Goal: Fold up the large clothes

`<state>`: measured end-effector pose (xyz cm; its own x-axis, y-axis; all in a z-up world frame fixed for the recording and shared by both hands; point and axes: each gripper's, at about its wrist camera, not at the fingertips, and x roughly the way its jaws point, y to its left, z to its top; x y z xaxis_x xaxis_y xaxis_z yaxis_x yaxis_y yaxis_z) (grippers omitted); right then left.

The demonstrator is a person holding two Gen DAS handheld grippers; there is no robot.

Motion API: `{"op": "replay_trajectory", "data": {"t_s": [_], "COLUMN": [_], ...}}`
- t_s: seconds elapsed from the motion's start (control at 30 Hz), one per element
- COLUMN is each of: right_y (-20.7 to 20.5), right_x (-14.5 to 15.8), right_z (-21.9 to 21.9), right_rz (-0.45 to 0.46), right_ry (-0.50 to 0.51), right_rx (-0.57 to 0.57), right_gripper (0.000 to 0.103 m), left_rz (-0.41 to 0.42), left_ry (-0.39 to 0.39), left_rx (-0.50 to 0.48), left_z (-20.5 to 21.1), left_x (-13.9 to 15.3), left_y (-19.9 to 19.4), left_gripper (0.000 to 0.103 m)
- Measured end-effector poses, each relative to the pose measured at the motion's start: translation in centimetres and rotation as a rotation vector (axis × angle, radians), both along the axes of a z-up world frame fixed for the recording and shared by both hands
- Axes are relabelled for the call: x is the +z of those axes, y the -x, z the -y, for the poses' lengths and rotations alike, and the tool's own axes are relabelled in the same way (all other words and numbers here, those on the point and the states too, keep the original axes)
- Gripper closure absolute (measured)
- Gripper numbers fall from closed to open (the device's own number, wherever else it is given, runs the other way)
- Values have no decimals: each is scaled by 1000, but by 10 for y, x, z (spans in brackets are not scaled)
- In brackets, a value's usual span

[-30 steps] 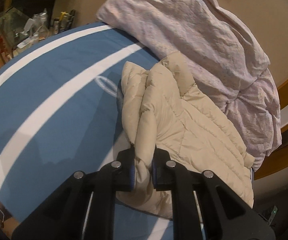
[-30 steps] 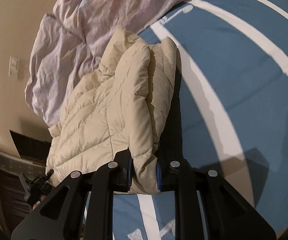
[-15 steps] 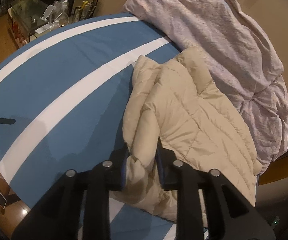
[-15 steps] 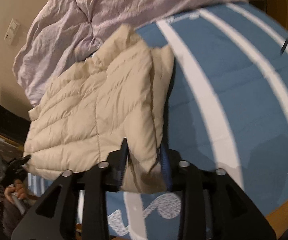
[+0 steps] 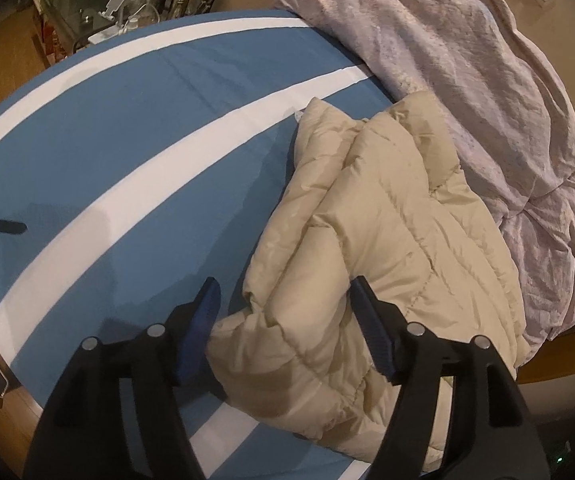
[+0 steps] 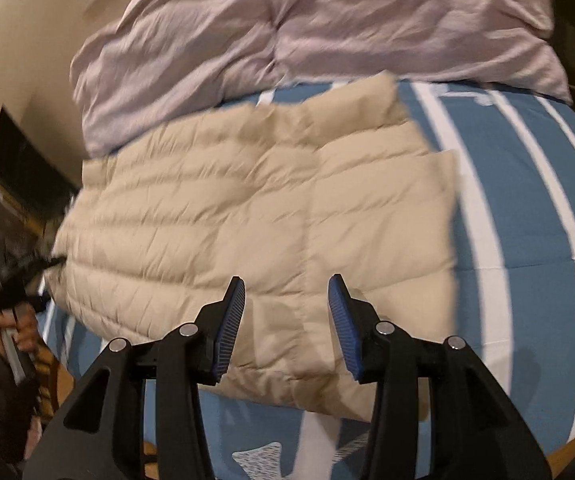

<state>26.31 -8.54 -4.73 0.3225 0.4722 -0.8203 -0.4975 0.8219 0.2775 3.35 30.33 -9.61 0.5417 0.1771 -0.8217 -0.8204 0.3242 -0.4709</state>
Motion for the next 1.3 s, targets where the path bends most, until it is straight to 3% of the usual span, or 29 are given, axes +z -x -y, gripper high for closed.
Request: {"op": "replay_trajectory", "data": {"t_s": [0.23, 0.33, 0.53, 0.67, 0.8, 1.03, 1.3], "right_y": [3, 1, 4, 6, 5, 6, 2], "right_x": [-28, -36, -41, -41, -40, -40, -40], "right_z": [-21, -27, -31, -29, -29, -29, -31], "right_rz": [-1, 2, 20, 30, 30, 27, 19], "right_ry": [109, 148, 180, 182, 180, 181, 180], "right_rx": [49, 59, 61, 59, 60, 56, 48], "right_gripper": [57, 57, 57, 57, 57, 57, 57], "left_rz": [7, 6, 18, 41, 88, 226, 369], "left_ry": [13, 9, 4, -15, -37, -98, -154], "left_rx": [24, 25, 31, 16, -1, -61, -209], "left_z": [3, 6, 10, 15, 18, 31, 75], "left_x": [-5, -4, -2, 2, 17, 69, 131], "left_y": [-1, -4, -11, -13, -10, -13, -45], "left_gripper": [36, 41, 56, 78, 87, 89, 89]}}
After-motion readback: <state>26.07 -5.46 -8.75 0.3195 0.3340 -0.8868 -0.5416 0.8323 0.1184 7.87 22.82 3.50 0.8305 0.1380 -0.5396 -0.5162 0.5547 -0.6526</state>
